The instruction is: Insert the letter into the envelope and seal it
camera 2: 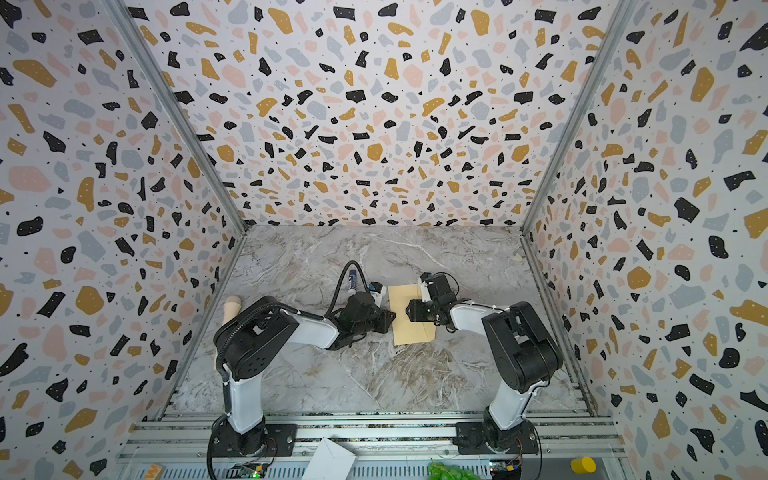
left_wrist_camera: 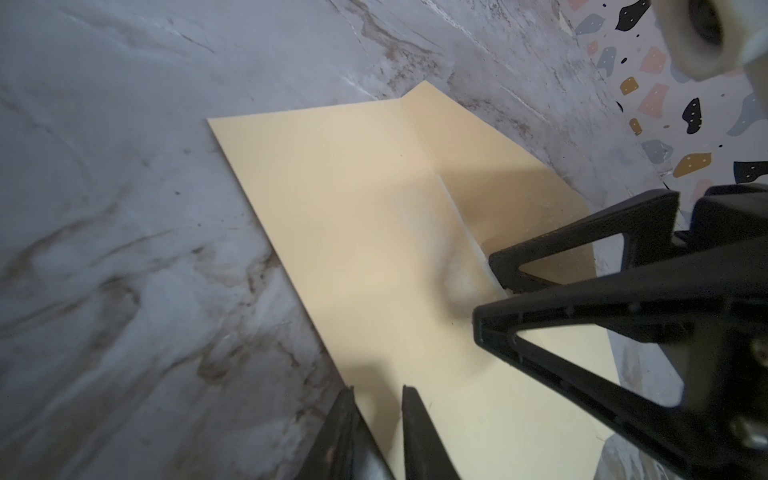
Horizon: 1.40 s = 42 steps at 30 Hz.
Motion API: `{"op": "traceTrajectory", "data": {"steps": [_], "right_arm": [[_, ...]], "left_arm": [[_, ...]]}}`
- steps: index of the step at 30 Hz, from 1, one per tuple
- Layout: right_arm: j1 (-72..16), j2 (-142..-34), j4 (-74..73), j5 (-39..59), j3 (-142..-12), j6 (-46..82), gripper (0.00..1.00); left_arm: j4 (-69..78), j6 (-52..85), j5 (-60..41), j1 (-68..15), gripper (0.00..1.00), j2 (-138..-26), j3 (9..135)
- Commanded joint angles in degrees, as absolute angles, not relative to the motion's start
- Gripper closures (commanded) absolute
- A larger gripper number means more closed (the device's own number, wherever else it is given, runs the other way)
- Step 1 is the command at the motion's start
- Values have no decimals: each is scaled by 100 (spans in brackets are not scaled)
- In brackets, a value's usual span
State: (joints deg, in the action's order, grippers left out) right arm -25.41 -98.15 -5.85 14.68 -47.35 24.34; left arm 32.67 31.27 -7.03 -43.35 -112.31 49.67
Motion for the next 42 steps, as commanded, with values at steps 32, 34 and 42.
{"op": "traceTrajectory", "data": {"steps": [32, 34, 42], "right_arm": [[-1437, -7148, 632, 803, -4377, 1601, 8], [-1376, -7238, 603, 865, -4338, 1623, 8], [-1266, -7776, 450, 1061, -4272, 1697, 6]], "left_arm": [[2207, 2507, -35, -4337, 40, -9483, 4982], [2221, 2498, -19, -4334, 39, -9471, 4967], [2282, 2407, 63, -4335, 36, -9329, 4819]]}}
